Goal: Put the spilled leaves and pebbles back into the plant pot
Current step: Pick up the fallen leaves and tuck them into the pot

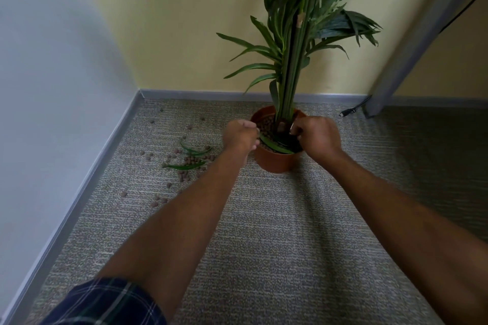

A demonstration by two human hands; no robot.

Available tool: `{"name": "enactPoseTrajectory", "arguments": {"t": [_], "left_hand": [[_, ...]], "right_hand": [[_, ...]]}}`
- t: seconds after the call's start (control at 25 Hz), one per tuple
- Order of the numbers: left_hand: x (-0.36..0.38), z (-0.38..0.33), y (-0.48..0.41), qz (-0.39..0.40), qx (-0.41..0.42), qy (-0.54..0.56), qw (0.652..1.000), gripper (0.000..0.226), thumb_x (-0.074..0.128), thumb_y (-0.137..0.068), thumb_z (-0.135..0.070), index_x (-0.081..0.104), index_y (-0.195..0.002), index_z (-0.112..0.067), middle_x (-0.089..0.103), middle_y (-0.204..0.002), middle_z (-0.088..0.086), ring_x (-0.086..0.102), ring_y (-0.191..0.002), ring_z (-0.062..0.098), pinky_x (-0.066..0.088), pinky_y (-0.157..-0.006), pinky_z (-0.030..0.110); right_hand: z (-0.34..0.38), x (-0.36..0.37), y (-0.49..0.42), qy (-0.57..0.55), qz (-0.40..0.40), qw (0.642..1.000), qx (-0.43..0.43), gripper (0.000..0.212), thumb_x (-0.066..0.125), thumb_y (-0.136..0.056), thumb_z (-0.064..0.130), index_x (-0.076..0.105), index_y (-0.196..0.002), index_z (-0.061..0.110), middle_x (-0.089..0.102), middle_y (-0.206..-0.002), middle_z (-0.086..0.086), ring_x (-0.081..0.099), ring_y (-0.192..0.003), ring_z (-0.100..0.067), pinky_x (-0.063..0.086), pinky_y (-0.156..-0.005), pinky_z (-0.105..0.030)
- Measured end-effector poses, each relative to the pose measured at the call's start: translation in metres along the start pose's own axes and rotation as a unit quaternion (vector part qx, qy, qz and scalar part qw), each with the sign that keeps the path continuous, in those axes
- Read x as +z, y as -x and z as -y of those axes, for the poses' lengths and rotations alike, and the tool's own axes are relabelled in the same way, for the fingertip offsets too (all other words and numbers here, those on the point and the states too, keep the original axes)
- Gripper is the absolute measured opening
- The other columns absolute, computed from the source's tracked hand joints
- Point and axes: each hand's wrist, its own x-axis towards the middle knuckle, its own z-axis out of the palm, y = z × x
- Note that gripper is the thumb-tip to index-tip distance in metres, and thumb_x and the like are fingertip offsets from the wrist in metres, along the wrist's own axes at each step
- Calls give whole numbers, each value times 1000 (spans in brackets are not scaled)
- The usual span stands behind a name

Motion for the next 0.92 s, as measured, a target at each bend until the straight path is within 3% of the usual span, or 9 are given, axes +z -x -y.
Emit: {"name": "enactPoseTrajectory", "arguments": {"t": [0.12,0.24,0.36,0.48,0.56,0.68,0.8,0.92], "left_hand": [[-11,2,0,-34,6,-20,999,16,62,-99,-5,78,-102,-6,82,-94,16,69,-67,20,58,-60,30],[-30,12,0,-37,1,-37,999,19,58,-98,-3,76,-96,-7,82,-94,17,67,-64,19,52,-54,27],[-53,28,-2,-39,5,-74,997,23,59,-97,-1,72,-84,-13,81,-97,23,70,-70,25,58,-62,34],[-79,47,-6,-63,15,-134,989,15,64,-96,-4,75,-90,-11,81,-102,21,78,-90,34,67,-86,47],[-97,59,-10,-79,22,-165,983,13,67,-95,-4,76,-95,-13,81,-106,15,79,-92,31,67,-83,43],[-126,73,-19,-94,31,-228,969,21,64,-96,-2,77,-99,-18,79,-106,10,69,-75,21,61,-71,32],[-150,86,-27,-89,28,-311,946,22,59,-100,-7,78,-108,-16,79,-107,11,74,-89,28,64,-87,43],[-162,99,-34,-68,32,-395,916,27,60,-100,-7,78,-117,-18,78,-115,11,73,-105,32,61,-89,42]], "right_hand": [[11,3,8,-38,-68,997,-12,31,74,-84,-5,86,-98,20,83,-98,-6,78,-89,-34,60,-72,-37],[35,14,16,-66,-86,990,-92,27,74,-85,-3,86,-100,16,84,-102,-7,77,-92,-33,63,-70,-39],[58,26,20,-88,-43,983,-156,26,69,-88,0,84,-103,15,82,-102,-7,77,-97,-32,65,-74,-44],[82,42,20,-92,1,978,-188,31,68,-91,-2,83,-112,15,82,-110,-6,75,-105,-30,65,-78,-45],[98,56,17,-109,29,973,-200,30,67,-92,-3,82,-112,14,82,-110,-7,76,-104,-30,64,-80,-46],[120,76,6,-150,68,973,-163,29,64,-93,-1,81,-112,13,82,-111,-6,77,-103,-27,64,-82,-44],[135,97,-3,-160,102,970,-151,24,63,-96,1,81,-108,12,81,-108,-7,76,-100,-26,64,-83,-45],[146,118,-15,-156,144,965,-155,23,63,-99,4,81,-106,15,79,-105,-7,74,-94,-26,64,-80,-46]]}}
